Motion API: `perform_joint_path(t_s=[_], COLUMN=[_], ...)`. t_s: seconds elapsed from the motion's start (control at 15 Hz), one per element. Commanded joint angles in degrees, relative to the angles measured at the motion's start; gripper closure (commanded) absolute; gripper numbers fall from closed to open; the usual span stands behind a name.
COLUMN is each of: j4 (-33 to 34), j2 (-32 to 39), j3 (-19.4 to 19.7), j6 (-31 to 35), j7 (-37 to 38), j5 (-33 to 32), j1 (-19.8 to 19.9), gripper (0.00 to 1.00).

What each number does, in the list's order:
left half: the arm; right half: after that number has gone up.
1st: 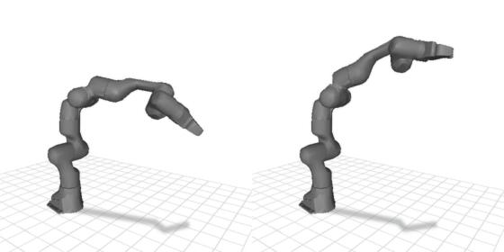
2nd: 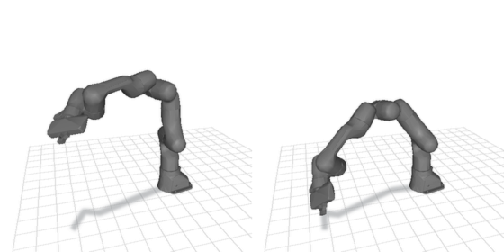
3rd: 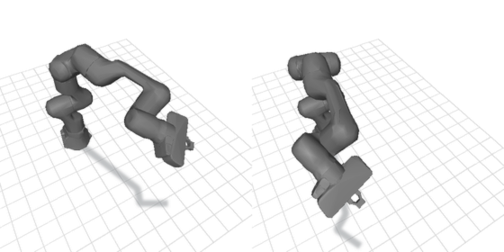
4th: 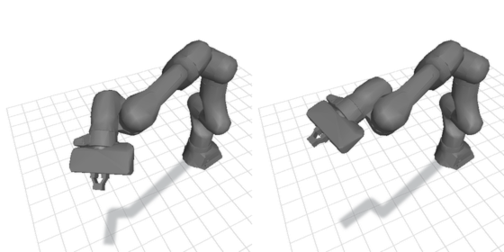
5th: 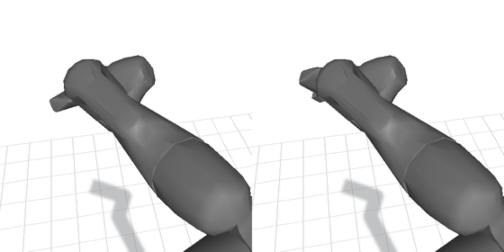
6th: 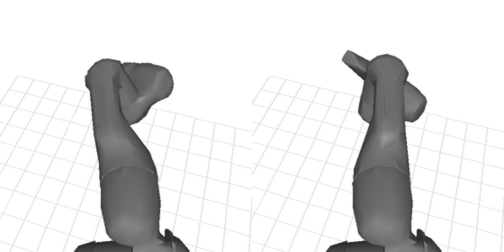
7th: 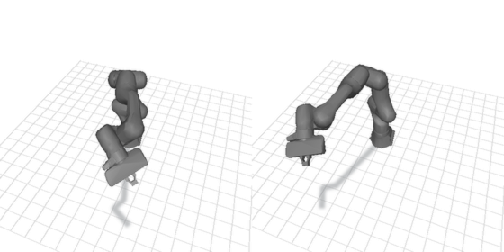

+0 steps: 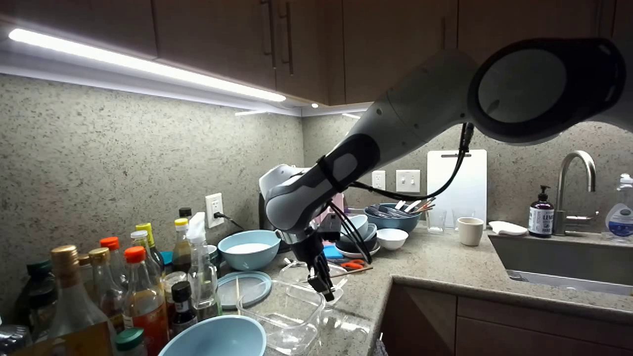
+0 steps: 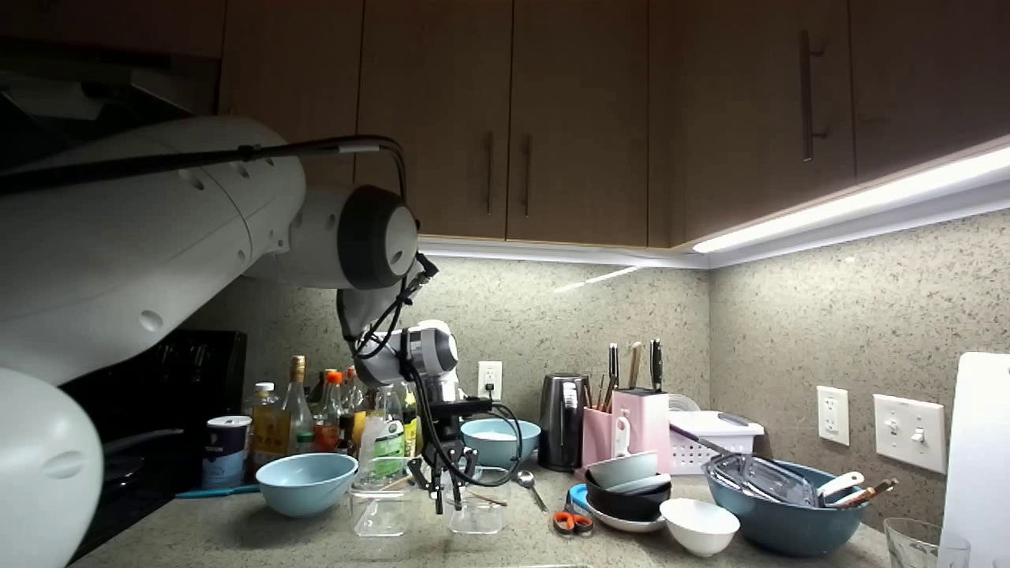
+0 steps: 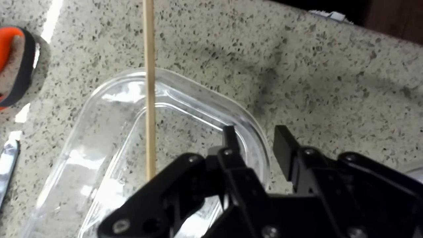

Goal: Unstack the two stacked lunch boxes

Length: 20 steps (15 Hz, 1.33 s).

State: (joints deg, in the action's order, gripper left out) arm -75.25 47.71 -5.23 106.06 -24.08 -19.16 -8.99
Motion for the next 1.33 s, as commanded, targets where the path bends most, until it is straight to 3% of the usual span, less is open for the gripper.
perform_joint_path(t_s=[0.0,0.33,0.73,1.07,1.13,1.27], j4=[1.8,1.3,-1.4,-8.2,-1.0,-3.5], j2=[1.1,-0.9,-7.7,-16.0,-10.8,-13.3], j3=[-0.4,0.3,1.0,2.4,1.1,1.5], j6=[-3.0,-2.1,3.3,10.6,6.6,7.9], j7=[-1.1,0.8,4.0,13.9,9.0,11.6], j5=[2.0,0.5,-2.3,-5.9,-3.5,-4.5], j1=[1.0,0.0,-2.4,-5.4,-4.1,-4.9], gripper=[0.34,0.03,0.00,0.00,0.00,0.00])
